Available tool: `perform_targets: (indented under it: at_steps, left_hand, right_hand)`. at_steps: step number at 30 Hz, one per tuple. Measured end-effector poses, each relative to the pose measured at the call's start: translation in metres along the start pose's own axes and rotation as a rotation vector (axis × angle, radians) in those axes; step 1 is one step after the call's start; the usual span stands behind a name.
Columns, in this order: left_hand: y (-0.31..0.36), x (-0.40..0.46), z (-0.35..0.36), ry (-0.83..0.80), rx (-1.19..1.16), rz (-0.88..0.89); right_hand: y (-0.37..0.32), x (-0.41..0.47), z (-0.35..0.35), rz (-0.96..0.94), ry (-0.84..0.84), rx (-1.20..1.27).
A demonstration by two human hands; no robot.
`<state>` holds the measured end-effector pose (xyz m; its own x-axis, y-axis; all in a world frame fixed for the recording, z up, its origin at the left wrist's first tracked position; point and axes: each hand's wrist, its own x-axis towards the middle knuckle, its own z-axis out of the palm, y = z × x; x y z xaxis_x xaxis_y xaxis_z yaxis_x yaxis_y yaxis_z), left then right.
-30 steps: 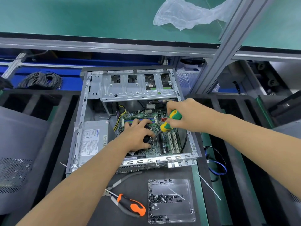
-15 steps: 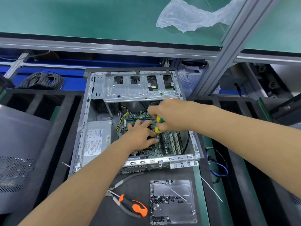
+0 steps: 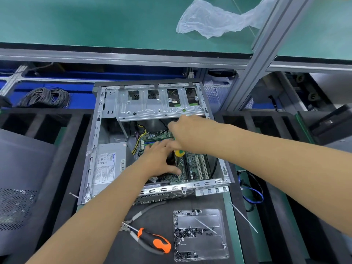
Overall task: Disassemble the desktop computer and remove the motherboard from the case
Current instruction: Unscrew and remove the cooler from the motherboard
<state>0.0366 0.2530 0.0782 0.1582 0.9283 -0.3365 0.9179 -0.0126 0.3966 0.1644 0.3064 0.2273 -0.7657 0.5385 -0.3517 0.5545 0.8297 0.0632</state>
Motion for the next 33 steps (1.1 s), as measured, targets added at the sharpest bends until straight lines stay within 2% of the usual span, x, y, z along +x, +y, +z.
perform_targets:
  at_steps: [3,5,9,13,15,20,22,24,27,30,33]
  left_hand:
    - [-0.004,-0.002,0.001,-0.022,0.136,-0.046]
    - [-0.006,-0.001,0.002,-0.021,0.186,-0.058]
    - [-0.006,0.000,0.001,-0.003,0.176,-0.055]
    - [-0.004,-0.001,0.000,0.011,0.138,-0.070]
    - [-0.004,-0.002,0.000,0.022,0.145,-0.056]
    - [-0.004,-0.001,-0.001,0.002,0.194,-0.058]
    - [-0.003,-0.001,-0.001,0.012,0.196,-0.049]
    - [-0.003,-0.001,0.000,0.023,0.208,-0.033]
    - [-0.004,-0.001,0.001,0.039,0.150,-0.044]
    - [-0.005,0.000,0.002,0.029,0.194,-0.037]
    - [-0.006,0.002,0.004,0.026,0.215,-0.051]
  right_hand:
    - [-0.004,-0.002,-0.006,-0.235,-0.050,-0.127]
    - [0.000,-0.001,-0.010,-0.300,-0.079,-0.166]
    - [0.013,-0.005,-0.007,-0.135,-0.081,0.126]
    - [0.010,-0.003,-0.001,0.014,0.042,-0.020]
    - [0.007,-0.002,-0.003,-0.041,0.021,-0.057]
    - [0.007,-0.006,-0.004,-0.346,-0.093,-0.218]
    - [0.006,-0.010,-0.003,-0.308,-0.109,-0.058]
    - [0.005,-0.013,-0.002,-0.171,-0.106,0.071]
    - [0.001,-0.012,-0.001,-0.022,0.007,-0.158]
    - [0.002,-0.011,0.001,-0.158,0.079,-0.276]
    - [0.005,-0.012,0.000,-0.285,0.013,-0.129]
